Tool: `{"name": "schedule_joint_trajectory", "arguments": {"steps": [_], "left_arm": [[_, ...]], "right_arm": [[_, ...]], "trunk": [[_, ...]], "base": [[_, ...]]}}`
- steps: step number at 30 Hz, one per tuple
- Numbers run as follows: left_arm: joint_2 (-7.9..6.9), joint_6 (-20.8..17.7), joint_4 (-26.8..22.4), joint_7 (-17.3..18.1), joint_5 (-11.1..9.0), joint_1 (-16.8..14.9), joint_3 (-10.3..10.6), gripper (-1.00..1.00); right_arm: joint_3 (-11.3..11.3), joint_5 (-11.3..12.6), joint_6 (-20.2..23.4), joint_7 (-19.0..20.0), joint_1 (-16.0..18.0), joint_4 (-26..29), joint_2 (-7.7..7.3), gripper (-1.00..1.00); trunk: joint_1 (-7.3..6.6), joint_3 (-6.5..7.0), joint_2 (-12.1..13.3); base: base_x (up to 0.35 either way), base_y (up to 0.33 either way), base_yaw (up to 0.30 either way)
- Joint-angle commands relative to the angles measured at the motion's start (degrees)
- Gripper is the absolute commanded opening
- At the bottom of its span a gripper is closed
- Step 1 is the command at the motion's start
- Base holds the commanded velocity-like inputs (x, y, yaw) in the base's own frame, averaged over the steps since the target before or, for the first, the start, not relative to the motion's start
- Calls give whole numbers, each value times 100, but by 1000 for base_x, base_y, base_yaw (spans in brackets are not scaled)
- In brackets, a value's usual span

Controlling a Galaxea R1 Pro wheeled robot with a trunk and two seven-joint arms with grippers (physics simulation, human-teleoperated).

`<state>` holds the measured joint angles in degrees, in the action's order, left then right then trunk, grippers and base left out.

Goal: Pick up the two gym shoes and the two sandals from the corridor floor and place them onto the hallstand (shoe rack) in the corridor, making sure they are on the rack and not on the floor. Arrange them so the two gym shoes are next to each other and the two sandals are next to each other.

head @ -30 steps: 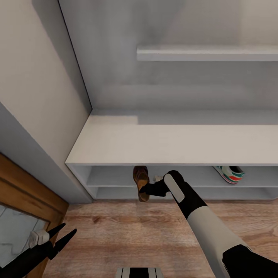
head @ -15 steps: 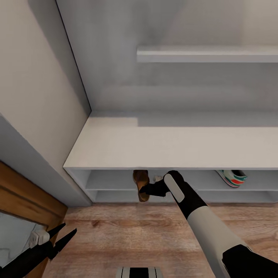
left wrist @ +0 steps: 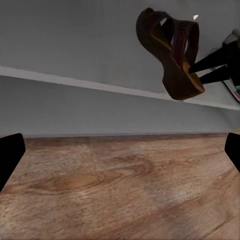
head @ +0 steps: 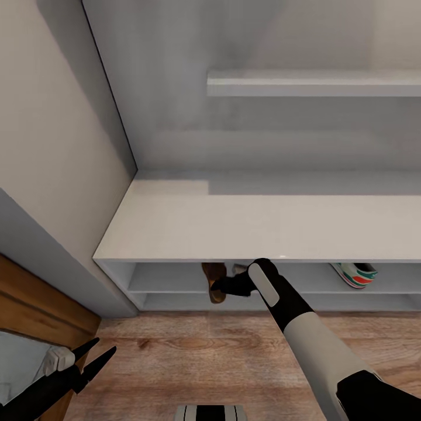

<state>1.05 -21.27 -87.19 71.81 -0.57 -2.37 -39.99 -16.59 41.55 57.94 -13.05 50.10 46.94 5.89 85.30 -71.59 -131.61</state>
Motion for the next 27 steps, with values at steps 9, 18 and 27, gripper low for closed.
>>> {"name": "schedule_joint_trajectory", "arguments": {"steps": [9, 18, 27], "left_arm": [[0, 0, 0, 0, -13, 0, 0, 100], [0, 0, 0, 0, -13, 0, 0, 100], [0, 0, 0, 3, -28, 0, 0, 100]], "right_arm": [[-21, 19, -815, 3, 0, -8, 0, -100], [-28, 12, -1059, 4, -11, -167, 0, -100], [-28, 11, -1421, 4, -16, -351, -1, -100]], "trunk": [[0, 0, 0], [0, 0, 0], [0, 0, 0]], "base": [[0, 0, 0], [0, 0, 0], [0, 0, 0]]}}
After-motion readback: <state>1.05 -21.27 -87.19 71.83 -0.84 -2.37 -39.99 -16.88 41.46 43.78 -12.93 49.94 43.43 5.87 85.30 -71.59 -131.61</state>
